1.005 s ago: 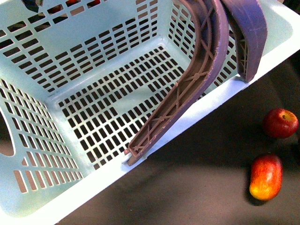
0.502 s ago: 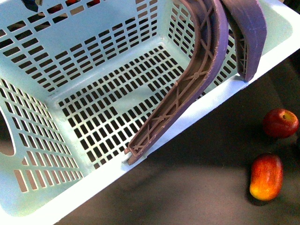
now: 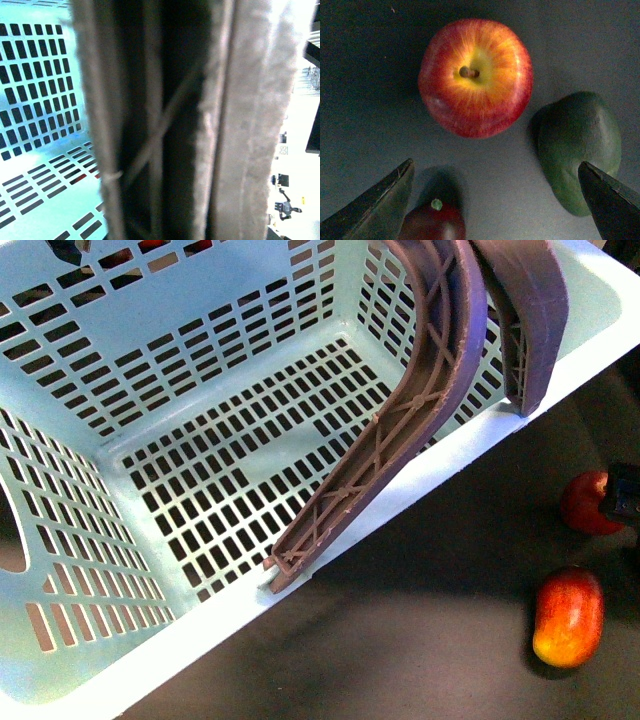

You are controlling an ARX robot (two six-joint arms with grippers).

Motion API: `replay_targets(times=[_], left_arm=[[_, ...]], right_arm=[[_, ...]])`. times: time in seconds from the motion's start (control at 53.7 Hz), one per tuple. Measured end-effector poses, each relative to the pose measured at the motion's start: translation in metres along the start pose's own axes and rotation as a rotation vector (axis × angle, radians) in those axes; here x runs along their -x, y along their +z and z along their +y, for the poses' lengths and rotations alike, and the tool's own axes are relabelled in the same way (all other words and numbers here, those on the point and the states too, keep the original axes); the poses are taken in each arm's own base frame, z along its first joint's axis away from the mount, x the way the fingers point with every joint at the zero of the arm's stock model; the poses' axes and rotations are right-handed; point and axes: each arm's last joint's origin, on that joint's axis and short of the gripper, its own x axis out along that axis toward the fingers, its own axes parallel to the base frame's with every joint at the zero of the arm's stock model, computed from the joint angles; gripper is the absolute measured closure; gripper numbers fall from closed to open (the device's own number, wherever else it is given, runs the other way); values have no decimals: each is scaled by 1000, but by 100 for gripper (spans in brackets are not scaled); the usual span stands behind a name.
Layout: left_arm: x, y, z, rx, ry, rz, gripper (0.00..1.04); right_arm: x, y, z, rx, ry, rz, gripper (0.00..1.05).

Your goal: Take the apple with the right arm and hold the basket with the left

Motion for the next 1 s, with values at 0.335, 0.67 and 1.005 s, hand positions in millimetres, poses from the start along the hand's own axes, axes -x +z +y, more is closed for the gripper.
replay_targets(times=[0.335,0.67,1.005], left_arm=[[0,0,0,0,0,0,90],[0,0,0,0,0,0,90],[0,0,0,0,0,0,90]], right_arm=[[-20,26,2,43,21,-15,9],[-43,29,8,74,50,15,9],[-62,31,10,80,53,36,9]])
